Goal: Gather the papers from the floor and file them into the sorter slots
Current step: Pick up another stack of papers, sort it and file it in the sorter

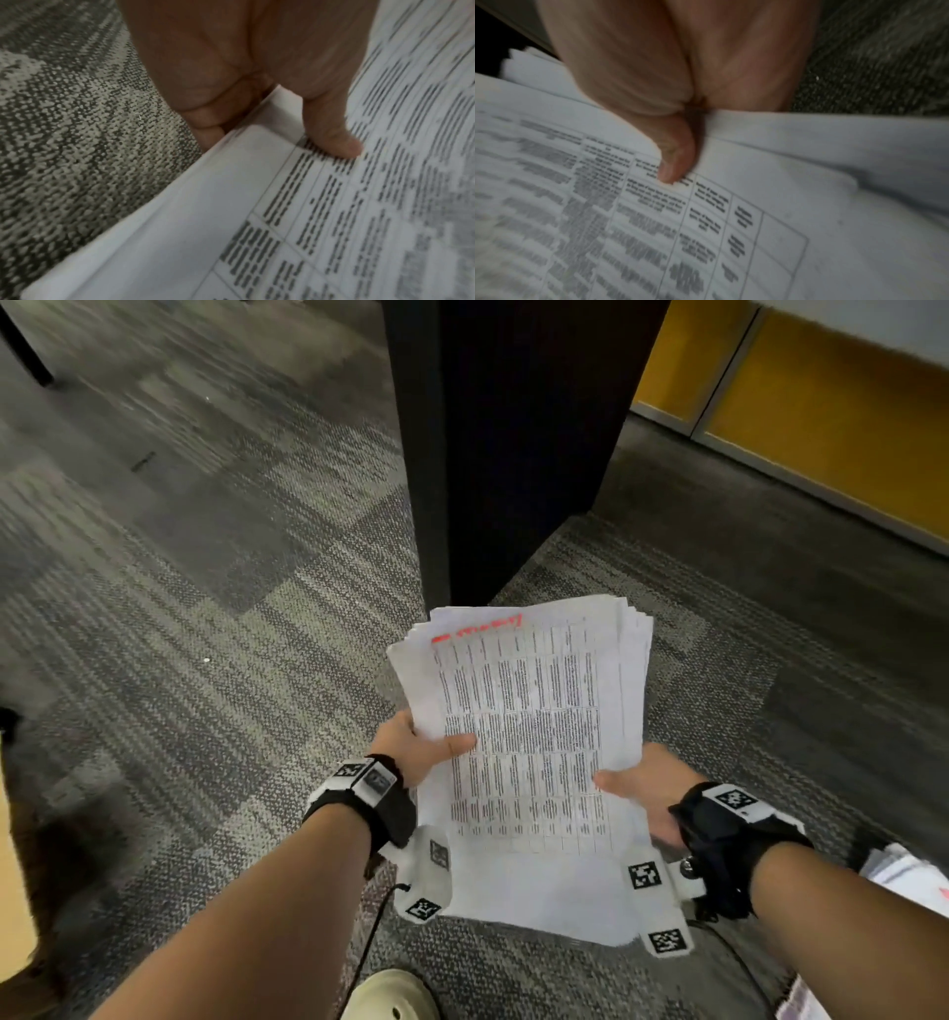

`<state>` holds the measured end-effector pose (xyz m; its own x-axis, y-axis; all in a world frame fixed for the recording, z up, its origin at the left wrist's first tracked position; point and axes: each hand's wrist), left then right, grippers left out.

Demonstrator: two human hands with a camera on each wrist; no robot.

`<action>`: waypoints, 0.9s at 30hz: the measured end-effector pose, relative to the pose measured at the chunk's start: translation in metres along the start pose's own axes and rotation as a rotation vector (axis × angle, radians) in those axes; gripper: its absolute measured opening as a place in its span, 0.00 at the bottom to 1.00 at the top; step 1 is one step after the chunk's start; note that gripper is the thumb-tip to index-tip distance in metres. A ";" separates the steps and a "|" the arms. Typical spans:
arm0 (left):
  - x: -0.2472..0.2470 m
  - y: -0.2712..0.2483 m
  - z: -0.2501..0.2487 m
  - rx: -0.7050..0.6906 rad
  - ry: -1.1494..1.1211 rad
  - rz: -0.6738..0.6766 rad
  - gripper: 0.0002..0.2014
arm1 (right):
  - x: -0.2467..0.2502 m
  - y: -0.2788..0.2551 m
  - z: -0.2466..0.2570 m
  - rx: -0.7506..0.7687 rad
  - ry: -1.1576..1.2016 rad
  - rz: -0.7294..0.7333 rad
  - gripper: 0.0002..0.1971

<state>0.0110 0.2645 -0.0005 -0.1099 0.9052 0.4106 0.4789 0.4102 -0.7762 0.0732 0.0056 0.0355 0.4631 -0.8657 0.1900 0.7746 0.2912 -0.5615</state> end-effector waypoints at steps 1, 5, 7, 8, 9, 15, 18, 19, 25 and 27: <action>0.004 -0.007 -0.005 0.019 -0.025 -0.003 0.28 | 0.002 -0.003 0.004 0.020 -0.047 -0.041 0.15; 0.024 -0.057 -0.029 -0.018 -0.022 -0.051 0.24 | -0.001 -0.025 0.040 0.136 -0.266 -0.166 0.15; 0.037 -0.085 -0.040 -0.053 -0.015 -0.054 0.26 | 0.000 -0.043 0.066 0.170 -0.353 -0.175 0.11; 0.046 -0.101 -0.046 -0.084 -0.014 -0.054 0.24 | 0.003 -0.057 0.082 0.179 -0.390 -0.161 0.07; 0.054 -0.115 -0.049 -0.119 -0.010 -0.045 0.22 | 0.006 -0.068 0.094 0.175 -0.418 -0.142 0.06; 0.115 -0.235 -0.067 -0.358 0.016 -0.025 0.22 | 0.030 -0.176 0.167 0.254 -0.368 -0.176 0.18; 0.137 -0.291 -0.077 -0.479 0.050 -0.057 0.27 | 0.036 -0.234 0.197 0.373 -0.368 -0.175 0.17; 0.143 -0.310 -0.082 -0.496 0.039 -0.070 0.26 | 0.038 -0.254 0.208 0.412 -0.365 -0.190 0.16; 0.177 -0.454 -0.121 -0.699 0.066 -0.106 0.19 | 0.065 -0.392 0.280 0.619 -0.393 -0.249 0.13; 0.183 -0.489 -0.129 -0.772 0.057 -0.116 0.23 | 0.076 -0.421 0.296 0.679 -0.408 -0.275 0.16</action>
<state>-0.1312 0.2152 0.5161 -0.1617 0.8457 0.5086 0.9396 0.2894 -0.1826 -0.0901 -0.0622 0.5242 0.2386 -0.7646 0.5987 0.9131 0.3865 0.1297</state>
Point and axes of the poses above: each hand's wrist, its own y-axis towards the middle knuckle, its own x-axis out of the back of the hand, z = x × y, and after that the axes turned 14 degrees about x, right-handed
